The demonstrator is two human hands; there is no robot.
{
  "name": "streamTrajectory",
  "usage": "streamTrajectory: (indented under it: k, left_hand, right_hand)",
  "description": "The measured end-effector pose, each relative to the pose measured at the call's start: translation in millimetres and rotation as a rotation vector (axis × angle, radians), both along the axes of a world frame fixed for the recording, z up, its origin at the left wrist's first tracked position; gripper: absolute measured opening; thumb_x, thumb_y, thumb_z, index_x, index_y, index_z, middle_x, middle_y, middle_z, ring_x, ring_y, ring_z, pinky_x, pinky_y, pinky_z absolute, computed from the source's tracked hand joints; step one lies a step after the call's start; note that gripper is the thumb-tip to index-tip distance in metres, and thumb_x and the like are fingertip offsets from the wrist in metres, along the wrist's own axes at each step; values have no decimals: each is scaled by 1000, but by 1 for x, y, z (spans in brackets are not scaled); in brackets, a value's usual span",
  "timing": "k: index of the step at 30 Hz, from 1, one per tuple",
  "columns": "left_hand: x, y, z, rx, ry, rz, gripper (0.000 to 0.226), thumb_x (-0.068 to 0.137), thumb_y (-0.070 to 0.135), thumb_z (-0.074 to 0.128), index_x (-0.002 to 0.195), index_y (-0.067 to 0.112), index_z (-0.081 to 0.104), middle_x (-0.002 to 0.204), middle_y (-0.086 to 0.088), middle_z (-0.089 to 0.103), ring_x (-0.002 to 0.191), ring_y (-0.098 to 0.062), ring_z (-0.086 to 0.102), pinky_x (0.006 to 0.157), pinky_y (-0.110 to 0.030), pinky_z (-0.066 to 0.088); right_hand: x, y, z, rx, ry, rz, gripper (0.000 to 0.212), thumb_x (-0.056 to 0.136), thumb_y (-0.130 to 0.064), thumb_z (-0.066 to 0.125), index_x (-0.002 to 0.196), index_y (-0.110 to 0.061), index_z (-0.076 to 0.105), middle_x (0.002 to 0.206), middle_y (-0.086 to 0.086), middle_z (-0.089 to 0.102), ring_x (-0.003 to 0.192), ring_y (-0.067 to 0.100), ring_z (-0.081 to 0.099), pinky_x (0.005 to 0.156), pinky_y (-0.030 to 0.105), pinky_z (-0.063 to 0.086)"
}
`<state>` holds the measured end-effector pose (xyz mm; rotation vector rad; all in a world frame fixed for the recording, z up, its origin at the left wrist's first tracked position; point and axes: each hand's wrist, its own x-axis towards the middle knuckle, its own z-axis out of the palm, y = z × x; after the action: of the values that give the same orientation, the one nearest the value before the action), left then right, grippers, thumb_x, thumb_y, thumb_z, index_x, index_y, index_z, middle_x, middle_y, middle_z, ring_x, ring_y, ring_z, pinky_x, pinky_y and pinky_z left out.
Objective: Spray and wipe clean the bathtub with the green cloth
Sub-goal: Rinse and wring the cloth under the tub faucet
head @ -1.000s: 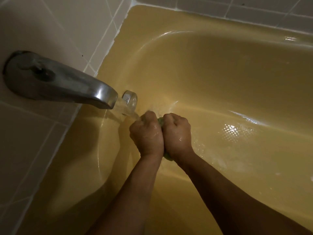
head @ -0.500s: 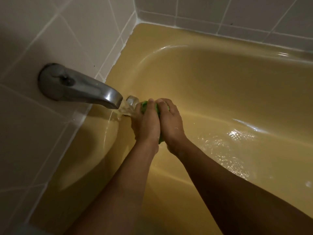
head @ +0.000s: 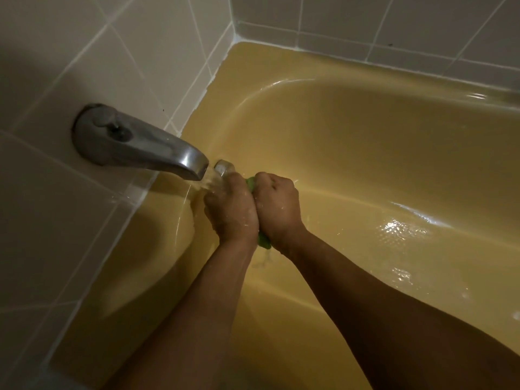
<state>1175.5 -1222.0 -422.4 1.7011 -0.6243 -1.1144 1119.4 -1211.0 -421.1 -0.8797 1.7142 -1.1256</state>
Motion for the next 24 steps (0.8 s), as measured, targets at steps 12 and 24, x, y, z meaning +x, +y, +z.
streamTrajectory:
  k: [12, 24]
  left_hand:
    - [4, 11, 29, 63, 218, -272, 30, 101, 40, 62, 117, 16, 69, 105, -8, 77, 98, -25, 75, 80, -42, 63]
    - [62, 55, 113, 44, 4, -257, 23, 90, 36, 78, 107, 20, 74, 95, -4, 80, 88, -23, 77, 81, -46, 64]
  right_hand:
    - [-46, 3, 31, 78, 42, 233, 37, 105, -47, 44, 93, -21, 67, 90, 1, 69, 87, 20, 65, 85, 45, 56]
    - [-70, 20, 122, -26, 186, 477, 22, 96, -32, 70, 116, -25, 72, 115, -4, 68, 105, 12, 65, 92, 39, 60]
